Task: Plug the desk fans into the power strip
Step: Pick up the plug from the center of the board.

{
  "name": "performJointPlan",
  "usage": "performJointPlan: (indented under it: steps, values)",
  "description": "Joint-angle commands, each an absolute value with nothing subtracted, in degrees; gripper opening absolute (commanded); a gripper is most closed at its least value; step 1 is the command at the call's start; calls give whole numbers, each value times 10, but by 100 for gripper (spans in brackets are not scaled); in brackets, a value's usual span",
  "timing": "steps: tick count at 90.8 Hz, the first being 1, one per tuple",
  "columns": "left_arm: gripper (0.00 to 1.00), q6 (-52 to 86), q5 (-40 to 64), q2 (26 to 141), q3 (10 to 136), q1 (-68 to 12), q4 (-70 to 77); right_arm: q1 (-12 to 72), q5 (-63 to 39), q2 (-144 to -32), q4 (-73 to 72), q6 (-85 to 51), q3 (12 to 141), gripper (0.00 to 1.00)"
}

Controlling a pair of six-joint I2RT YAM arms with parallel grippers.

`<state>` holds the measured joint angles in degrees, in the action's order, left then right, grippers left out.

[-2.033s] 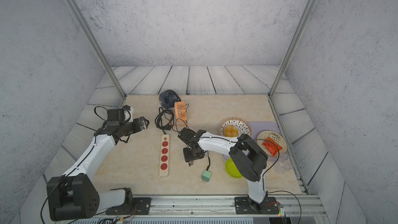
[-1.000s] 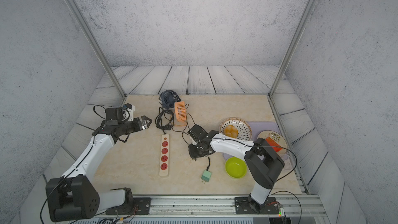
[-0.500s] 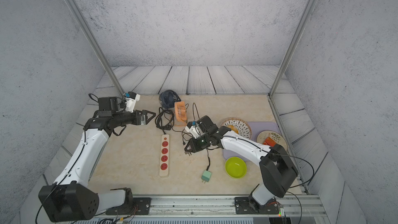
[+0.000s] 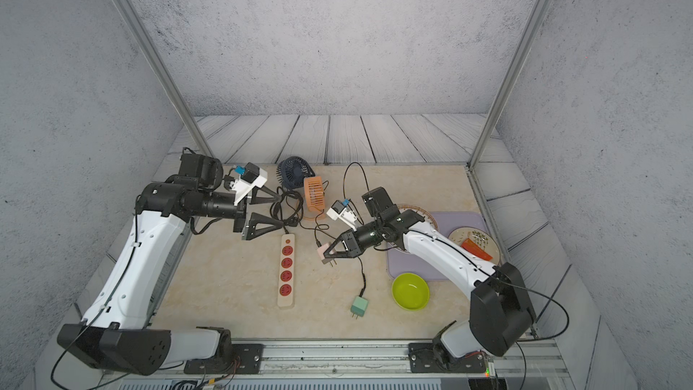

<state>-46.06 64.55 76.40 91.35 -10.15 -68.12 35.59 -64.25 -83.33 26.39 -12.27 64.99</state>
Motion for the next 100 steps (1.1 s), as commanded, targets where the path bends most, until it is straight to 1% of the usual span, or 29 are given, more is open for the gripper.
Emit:
performJointPlan:
  steps: [1, 12, 29, 42, 51, 73, 100]
  values:
    - [99, -614, 661, 776, 953, -142, -811, 351, -718, -823, 275, -107, 669, 0]
    - [100, -674, 631, 792, 993, -186, -854, 351, -748, -815, 262, -115, 670, 0]
    - [99, -742, 546, 806, 1028, -255, -880, 351, -764, -805, 224, -154, 667, 0]
    - [97, -791, 501, 818, 1039, -287, -882, 351, -775, -802, 205, -173, 659, 0]
    - [94, -818, 469, 828, 1046, -310, -880, 351, -781, -799, 186, -194, 653, 0]
    - [91, -860, 435, 853, 1064, -350, -857, 353, -787, -792, 181, -205, 649, 0]
    - [90, -896, 430, 887, 1085, -379, -828, 353, -799, -797, 178, -199, 653, 0]
